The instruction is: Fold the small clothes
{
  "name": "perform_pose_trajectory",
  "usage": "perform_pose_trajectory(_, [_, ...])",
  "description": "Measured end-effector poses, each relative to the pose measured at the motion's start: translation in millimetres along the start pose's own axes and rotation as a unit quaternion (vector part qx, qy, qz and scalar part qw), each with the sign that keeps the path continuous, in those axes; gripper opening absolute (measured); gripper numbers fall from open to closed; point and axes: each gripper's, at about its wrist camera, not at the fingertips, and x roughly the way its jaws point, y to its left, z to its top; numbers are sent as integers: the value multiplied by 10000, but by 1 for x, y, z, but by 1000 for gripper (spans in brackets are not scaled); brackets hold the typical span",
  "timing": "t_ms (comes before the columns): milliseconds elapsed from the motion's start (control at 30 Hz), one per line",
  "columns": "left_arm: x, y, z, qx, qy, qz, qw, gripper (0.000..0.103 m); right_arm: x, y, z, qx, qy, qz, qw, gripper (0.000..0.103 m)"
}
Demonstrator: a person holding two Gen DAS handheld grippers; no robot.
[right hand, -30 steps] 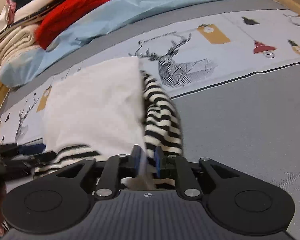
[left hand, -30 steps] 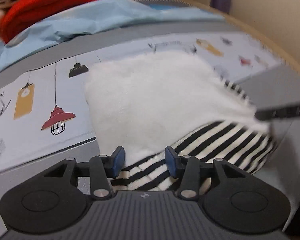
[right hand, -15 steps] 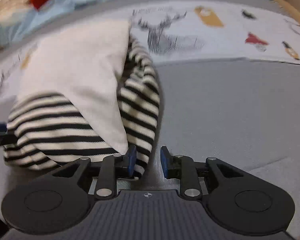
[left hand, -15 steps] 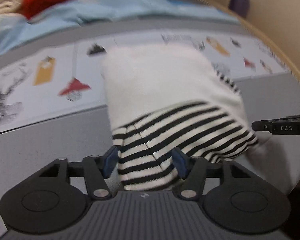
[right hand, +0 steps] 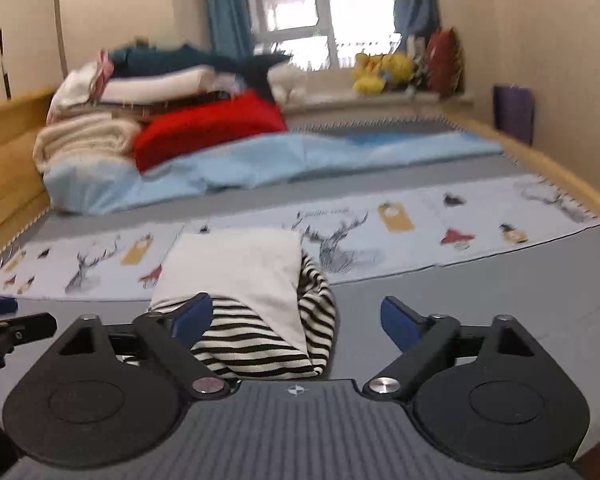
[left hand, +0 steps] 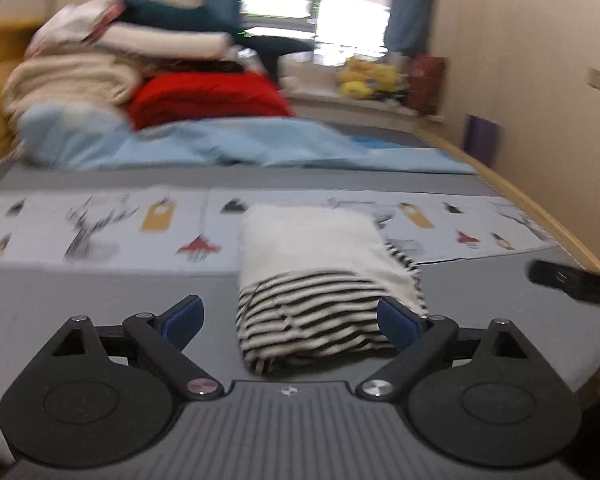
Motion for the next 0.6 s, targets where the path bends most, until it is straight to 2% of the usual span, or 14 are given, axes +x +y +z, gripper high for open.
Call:
perform_pose_trajectory(100, [-3, -4, -6, -148, 266, 128, 9995, 102, -13, 6, -9, 53, 77, -52, 9999, 92])
perform_pose_trajectory(167, [-4, -5, -11, -318, 393, 261, 9984, 103, -15, 13, -14, 35, 153, -108, 9998, 92])
perform_pose_trajectory(300, [7, -6, -17, -526, 814, 282, 9949, 103, -14, 25, -18, 17, 295, -95, 9995, 92])
perform_pose_trajectory(600, [14, -15, -24, -416, 853, 331, 9949, 103, -3, 56, -33, -543, 596, -43, 9967, 92])
